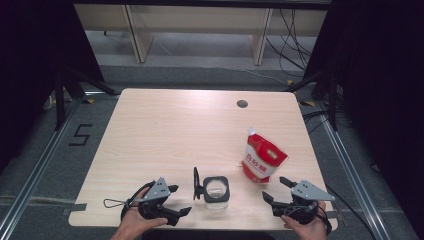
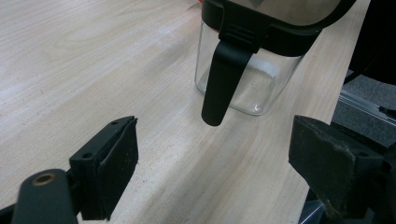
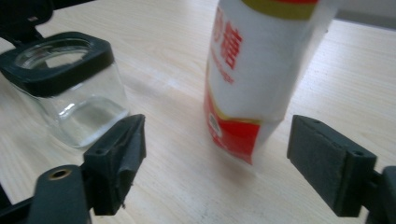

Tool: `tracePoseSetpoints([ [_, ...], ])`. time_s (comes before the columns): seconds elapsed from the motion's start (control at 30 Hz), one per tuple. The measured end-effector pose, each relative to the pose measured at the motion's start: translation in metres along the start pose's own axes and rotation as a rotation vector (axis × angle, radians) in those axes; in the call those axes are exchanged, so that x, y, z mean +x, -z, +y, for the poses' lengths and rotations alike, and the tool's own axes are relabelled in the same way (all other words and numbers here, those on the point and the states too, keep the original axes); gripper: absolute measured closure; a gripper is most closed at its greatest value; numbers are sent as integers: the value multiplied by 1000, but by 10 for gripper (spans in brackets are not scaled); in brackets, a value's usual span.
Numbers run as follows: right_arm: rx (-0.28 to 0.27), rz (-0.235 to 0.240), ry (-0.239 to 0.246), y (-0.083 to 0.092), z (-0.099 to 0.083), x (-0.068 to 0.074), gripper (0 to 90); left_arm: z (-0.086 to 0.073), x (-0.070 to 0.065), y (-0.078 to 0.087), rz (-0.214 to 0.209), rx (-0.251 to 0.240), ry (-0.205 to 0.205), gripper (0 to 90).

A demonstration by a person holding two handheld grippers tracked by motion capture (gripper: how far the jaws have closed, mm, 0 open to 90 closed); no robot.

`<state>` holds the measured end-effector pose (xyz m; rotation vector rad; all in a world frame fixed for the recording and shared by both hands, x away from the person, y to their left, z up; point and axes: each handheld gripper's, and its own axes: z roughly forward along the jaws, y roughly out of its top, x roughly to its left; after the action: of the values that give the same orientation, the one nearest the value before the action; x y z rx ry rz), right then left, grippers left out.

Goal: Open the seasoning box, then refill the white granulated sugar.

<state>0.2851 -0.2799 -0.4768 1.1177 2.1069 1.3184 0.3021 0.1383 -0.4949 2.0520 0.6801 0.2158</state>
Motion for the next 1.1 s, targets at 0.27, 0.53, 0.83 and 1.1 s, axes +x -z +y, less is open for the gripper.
tracePoseSetpoints([
  [0.27,-10,-16,20,-1,-2,-9,167,-1,-1,-1,12,-8,9,155],
  [0.53,-11,-32,28,-6,1,-10,164,-1,0,0,17,-10,2,155],
  [0.83,-45,-19,55,-20,4,-18,159,-2,-2,-2,24,-14,16,155],
  [1.1,-56,-18,51,-29,6,-25,158,-3,2,-1,36,-12,-3,156],
])
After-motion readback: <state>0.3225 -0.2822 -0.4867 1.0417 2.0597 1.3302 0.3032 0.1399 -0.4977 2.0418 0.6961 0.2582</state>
